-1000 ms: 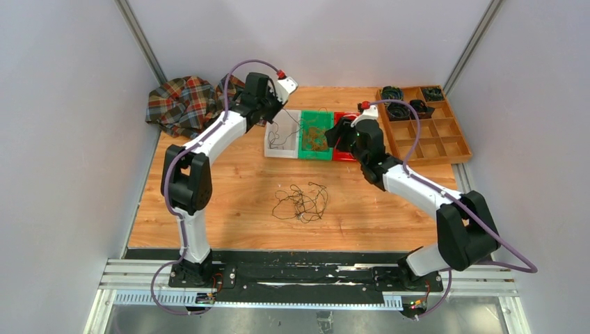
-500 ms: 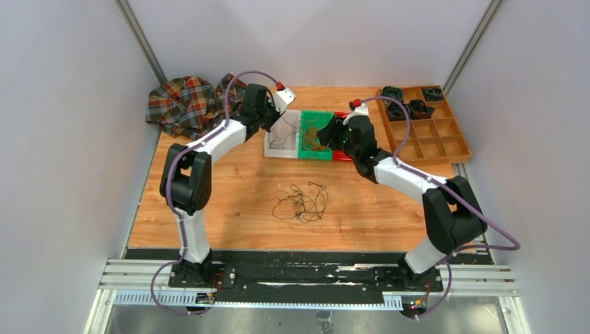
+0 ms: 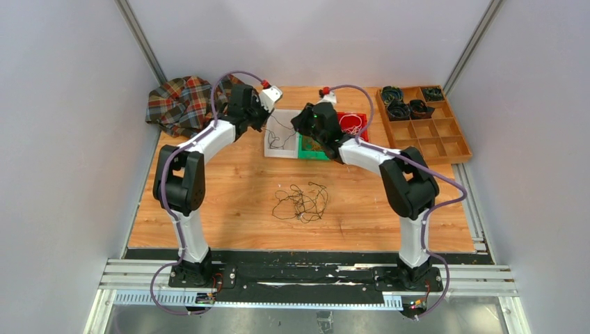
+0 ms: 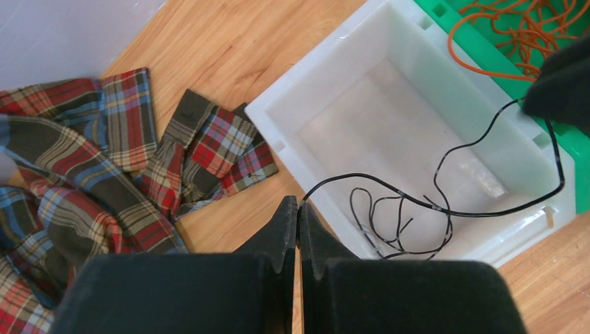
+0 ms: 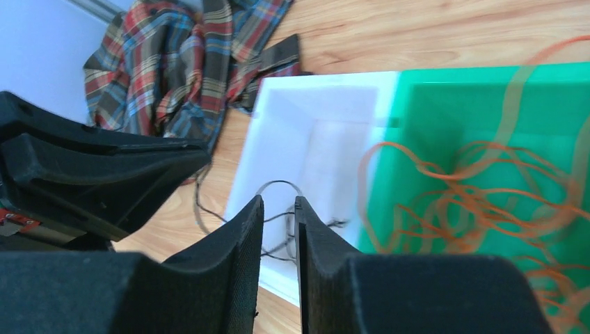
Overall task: Untangle the cables
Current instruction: Place the cable in the bin.
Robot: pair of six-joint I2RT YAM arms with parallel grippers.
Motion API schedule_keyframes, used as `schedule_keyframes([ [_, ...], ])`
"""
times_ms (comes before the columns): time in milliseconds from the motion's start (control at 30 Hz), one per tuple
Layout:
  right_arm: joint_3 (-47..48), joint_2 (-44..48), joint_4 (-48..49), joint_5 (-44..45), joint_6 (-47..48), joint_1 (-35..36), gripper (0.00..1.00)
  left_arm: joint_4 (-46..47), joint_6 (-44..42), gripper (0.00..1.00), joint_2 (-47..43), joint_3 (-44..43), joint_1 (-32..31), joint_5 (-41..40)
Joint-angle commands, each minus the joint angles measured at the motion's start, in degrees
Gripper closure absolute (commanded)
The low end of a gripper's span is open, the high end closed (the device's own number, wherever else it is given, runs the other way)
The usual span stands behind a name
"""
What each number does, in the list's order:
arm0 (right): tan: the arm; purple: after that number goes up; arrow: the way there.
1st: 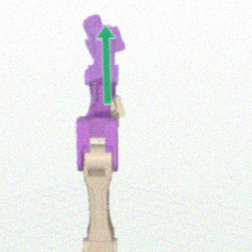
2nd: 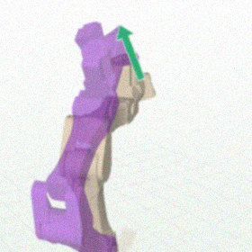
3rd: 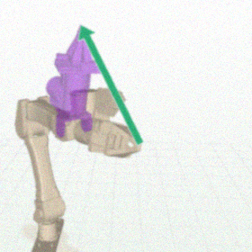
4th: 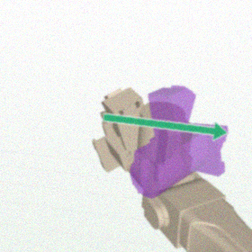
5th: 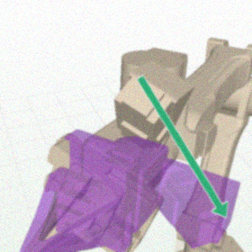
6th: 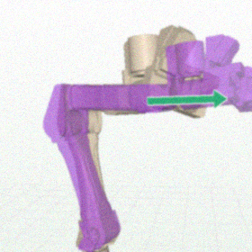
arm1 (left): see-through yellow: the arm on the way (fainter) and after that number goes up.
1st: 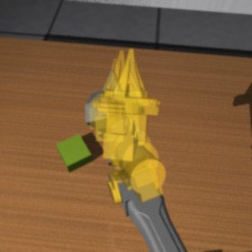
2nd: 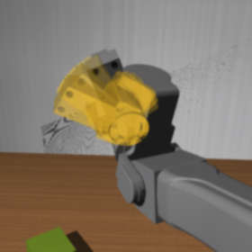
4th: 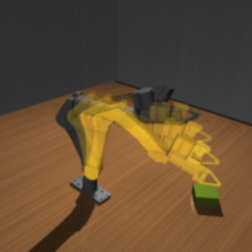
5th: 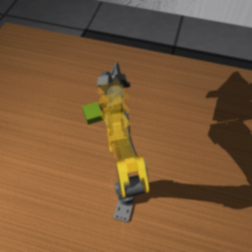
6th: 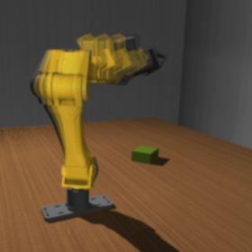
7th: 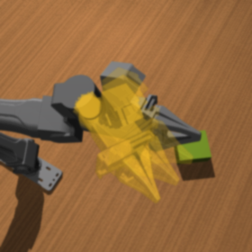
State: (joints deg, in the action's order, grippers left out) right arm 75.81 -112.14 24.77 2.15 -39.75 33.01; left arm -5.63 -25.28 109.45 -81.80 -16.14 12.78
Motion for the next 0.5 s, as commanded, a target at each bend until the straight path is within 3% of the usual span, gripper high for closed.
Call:
schedule_keyframes([
  [0,7.4,-5.2,-1.3,5.6,-1.1,5.1,0.77,1.0,1.3,1.0,-3.0,-0.3,1.0,2.3],
  [467,8.5,-9.8,-2.7,9.5,-1.1,7.2,0.79,0.6,6.0,1.0,-2.9,-2.0,0.9,5.9],
])
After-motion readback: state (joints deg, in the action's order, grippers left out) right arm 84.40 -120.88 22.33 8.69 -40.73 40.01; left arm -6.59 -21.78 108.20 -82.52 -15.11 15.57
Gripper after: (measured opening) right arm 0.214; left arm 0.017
